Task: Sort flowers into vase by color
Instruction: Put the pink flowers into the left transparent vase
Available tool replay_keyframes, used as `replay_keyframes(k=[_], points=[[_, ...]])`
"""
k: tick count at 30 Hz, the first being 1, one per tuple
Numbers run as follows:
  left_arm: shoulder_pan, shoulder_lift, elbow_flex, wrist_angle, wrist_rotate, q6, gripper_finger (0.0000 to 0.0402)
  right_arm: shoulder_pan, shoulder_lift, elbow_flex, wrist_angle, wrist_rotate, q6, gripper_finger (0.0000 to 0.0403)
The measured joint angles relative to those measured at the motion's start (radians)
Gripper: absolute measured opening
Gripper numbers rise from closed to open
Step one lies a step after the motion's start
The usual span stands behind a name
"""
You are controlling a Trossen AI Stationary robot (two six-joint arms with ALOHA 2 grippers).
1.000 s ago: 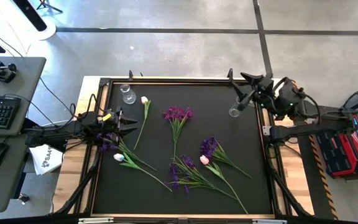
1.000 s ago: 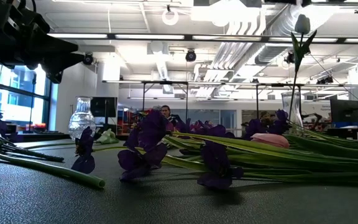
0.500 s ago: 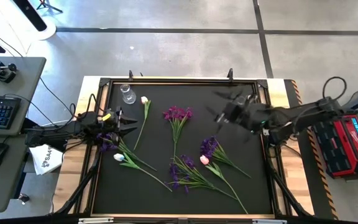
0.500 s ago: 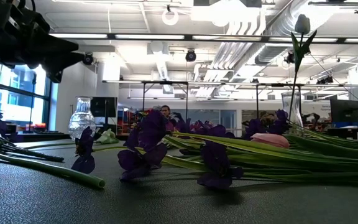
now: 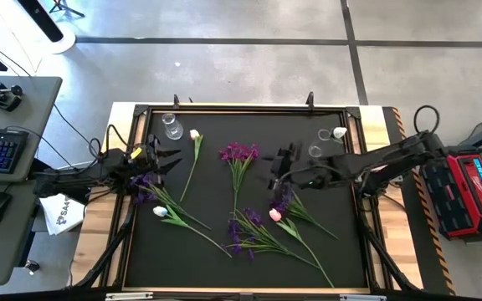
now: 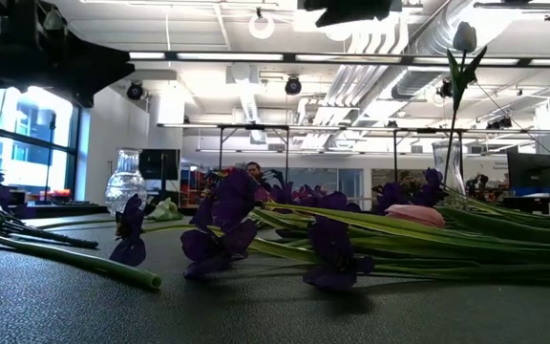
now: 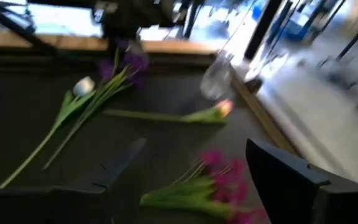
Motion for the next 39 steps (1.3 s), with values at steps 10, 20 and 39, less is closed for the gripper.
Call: replay_keyframes(k=[10,20,39], points=[[-0.091,0.183,0.024,0.162,-0.089,0.002,0.0087,0.0,0.084,0.0,-0.065,-0.06,0.078,0.0259],[-0.282,0.54,0.265,0.104,-0.303,0.043,0.0053,-0.045,0.089,-0.039,-0.069,-0.06,0.051,0.0259],[-0.328,1.199,0.658,-0.082,-0.552,-0.267,0.0038,-0.04,0.09,-0.252,0.092,-0.056,0.139,0.0259]])
